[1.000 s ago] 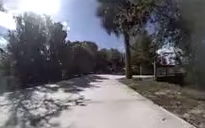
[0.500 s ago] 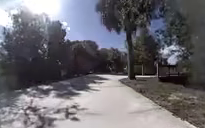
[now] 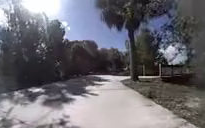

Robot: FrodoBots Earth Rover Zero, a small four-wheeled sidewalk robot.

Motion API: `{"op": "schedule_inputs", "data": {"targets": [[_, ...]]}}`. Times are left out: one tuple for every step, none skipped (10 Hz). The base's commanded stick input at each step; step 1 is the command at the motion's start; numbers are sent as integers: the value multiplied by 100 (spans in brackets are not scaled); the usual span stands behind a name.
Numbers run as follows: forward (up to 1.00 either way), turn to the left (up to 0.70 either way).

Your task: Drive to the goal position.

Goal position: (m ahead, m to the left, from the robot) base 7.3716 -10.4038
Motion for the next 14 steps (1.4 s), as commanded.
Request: {"op": "schedule_inputs", "data": {"targets": [[85,0],[85,0],[85,0],[85,0],[85,0],[85,0],[85,0],[85,0],[85,0],[85,0],[85,0],[85,0],[85,0],[85,0]]}}
